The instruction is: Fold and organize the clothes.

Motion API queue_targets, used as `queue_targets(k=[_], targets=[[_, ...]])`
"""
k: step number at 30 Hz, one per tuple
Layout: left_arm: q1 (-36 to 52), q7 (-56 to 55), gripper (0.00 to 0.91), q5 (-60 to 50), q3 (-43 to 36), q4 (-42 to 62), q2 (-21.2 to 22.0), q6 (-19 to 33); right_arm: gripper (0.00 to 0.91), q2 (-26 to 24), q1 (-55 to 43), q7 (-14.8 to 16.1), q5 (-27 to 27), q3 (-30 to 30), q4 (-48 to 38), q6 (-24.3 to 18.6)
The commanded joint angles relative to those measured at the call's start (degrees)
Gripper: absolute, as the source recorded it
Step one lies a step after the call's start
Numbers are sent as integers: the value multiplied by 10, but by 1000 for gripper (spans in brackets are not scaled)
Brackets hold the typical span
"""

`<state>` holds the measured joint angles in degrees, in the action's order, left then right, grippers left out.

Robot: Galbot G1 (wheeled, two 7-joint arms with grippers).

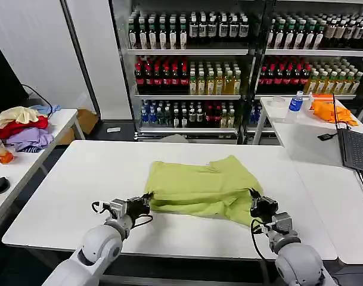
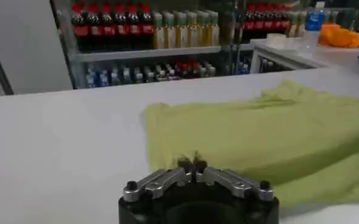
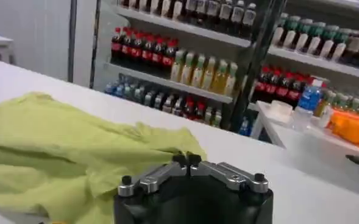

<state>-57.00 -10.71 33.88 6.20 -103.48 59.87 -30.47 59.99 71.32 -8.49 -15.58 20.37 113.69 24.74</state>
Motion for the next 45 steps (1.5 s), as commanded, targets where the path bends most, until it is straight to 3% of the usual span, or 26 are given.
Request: queue_targets(k=[1, 11, 17, 21, 27, 30, 31, 32, 33, 34, 45], targets=[[17, 0, 907, -7, -13, 20, 5, 2, 907, 2, -18, -2, 7, -13, -18, 7], [-27, -5, 907, -4, 20, -5, 1, 10, 907, 19, 30, 2, 9, 25, 26, -12], [-52, -2, 907, 16, 38, 10, -20, 15, 907, 40, 101, -6, -12, 86, 59, 15], [-46, -4, 907, 15, 36, 23, -18, 15, 907, 58, 137, -21, -58, 117, 82, 52], [-34, -4, 907, 15, 29, 34, -8, 15, 907, 70, 155, -28, -57, 129, 75, 58], [-28, -4, 393, 15, 24, 38, -3, 14, 907, 72, 159, -32, -58, 127, 67, 68], [-26, -4, 121, 15, 23, 39, -3, 14, 796, 73, 160, -33, -59, 126, 65, 70], [-25, -5, 20, 15, 22, 39, -2, 15, 302, 73, 161, -34, -62, 124, 64, 73], [-24, -5, 20, 15, 21, 38, -2, 16, 91, 76, 162, -37, -69, 120, 62, 77], [-24, -6, 20, 15, 19, 38, -3, 18, 0, 76, 162, -38, -73, 117, 61, 79], [-31, -3, 20, 18, 14, 29, -10, 26, 0, 82, 154, -43, -93, 85, 53, 73]])
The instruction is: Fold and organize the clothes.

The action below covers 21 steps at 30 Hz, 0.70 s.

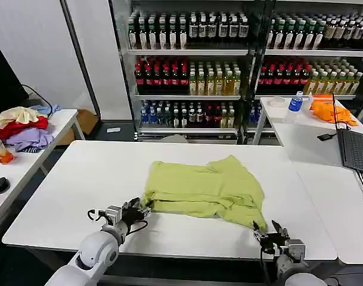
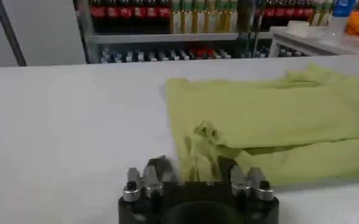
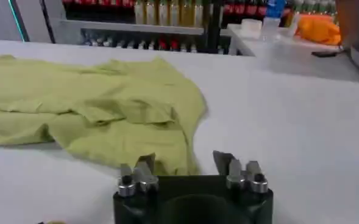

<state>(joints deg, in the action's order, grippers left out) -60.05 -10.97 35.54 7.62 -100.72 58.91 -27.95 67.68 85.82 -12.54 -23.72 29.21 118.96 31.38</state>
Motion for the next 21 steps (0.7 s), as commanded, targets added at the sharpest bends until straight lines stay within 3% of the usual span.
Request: queue_targets(k=[1, 21], targets=[[-1, 1, 20, 2, 0, 1, -1, 1, 0, 4, 8, -3, -12, -5, -1, 5], [-51, 9, 20, 24, 22, -46, -12, 0, 0, -25, 17, 2, -11, 24, 17, 3]])
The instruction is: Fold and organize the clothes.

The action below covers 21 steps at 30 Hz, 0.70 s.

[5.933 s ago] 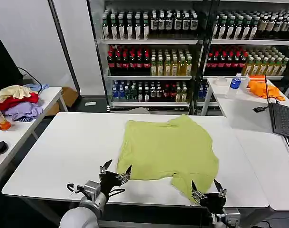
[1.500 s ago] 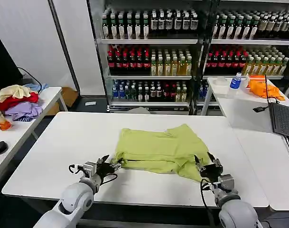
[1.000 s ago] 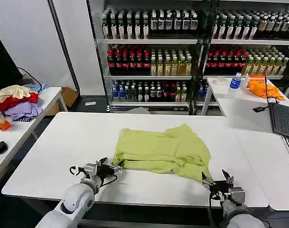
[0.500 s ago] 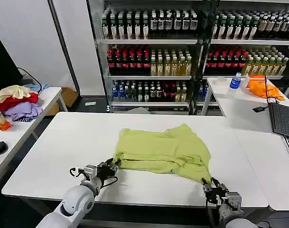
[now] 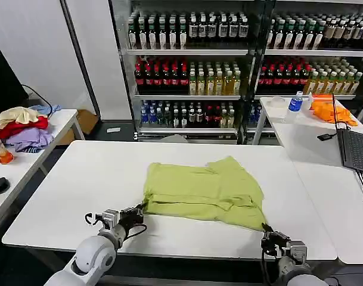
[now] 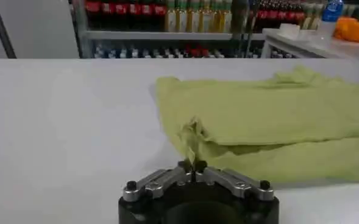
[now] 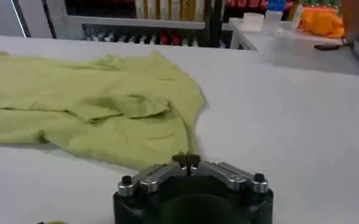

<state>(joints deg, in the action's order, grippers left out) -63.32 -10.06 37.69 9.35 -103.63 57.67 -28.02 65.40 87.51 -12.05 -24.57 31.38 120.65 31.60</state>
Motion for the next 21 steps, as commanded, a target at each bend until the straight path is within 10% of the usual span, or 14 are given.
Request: queue_targets(k=[1, 21], targets=[[-24, -1, 20, 3, 8, -27, 0, -1, 0, -5, 4, -1, -2, 4, 3, 1], [-247, -8, 20, -8, 104, -204, -16, -14, 0, -27, 138, 20, 33, 37, 89, 1]])
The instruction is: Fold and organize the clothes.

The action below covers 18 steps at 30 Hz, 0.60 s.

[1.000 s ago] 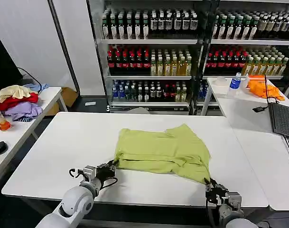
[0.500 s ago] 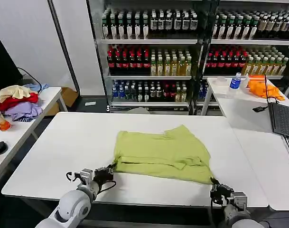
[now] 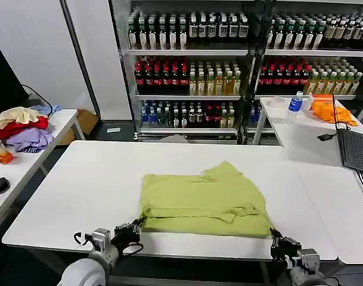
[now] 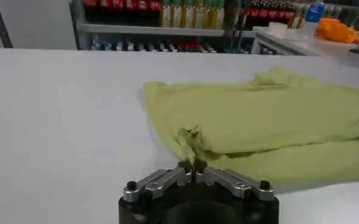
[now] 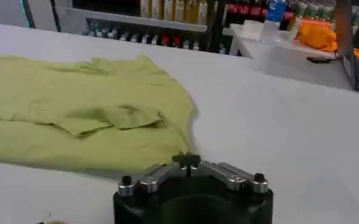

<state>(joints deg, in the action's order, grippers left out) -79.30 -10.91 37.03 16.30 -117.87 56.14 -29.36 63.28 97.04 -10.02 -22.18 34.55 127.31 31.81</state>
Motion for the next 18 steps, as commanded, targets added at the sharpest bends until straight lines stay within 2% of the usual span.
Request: queue_targets(k=[1, 3, 4, 5, 6, 7, 13, 18], targets=[[-92, 1, 20, -1, 38, -65, -1, -1, 0, -5, 45, 1, 13, 5, 25, -1], [-105, 1, 20, -3, 42, -76, -2, -2, 0, -2, 57, 3, 19, 5, 32, 0], [-109, 1, 40, -4, 44, -80, -2, -2, 554, 0, 64, 5, 23, 6, 37, 2], [-112, 2, 171, -4, 47, -83, -3, -3, 907, 1, 67, 8, 27, 7, 41, 5], [-114, 2, 695, -4, 50, -85, -3, -4, 907, 3, 71, 11, 32, 7, 43, 9], [-115, 4, 907, -5, 53, -87, -4, -8, 907, 4, 73, 12, 40, 7, 45, 13], [-101, 4, 907, -1, 76, -90, -18, -21, 907, 5, 45, 18, 54, 16, 56, -1], [-58, 5, 907, 21, 104, -72, -40, -29, 907, -12, -18, 9, 28, 16, 44, -15]])
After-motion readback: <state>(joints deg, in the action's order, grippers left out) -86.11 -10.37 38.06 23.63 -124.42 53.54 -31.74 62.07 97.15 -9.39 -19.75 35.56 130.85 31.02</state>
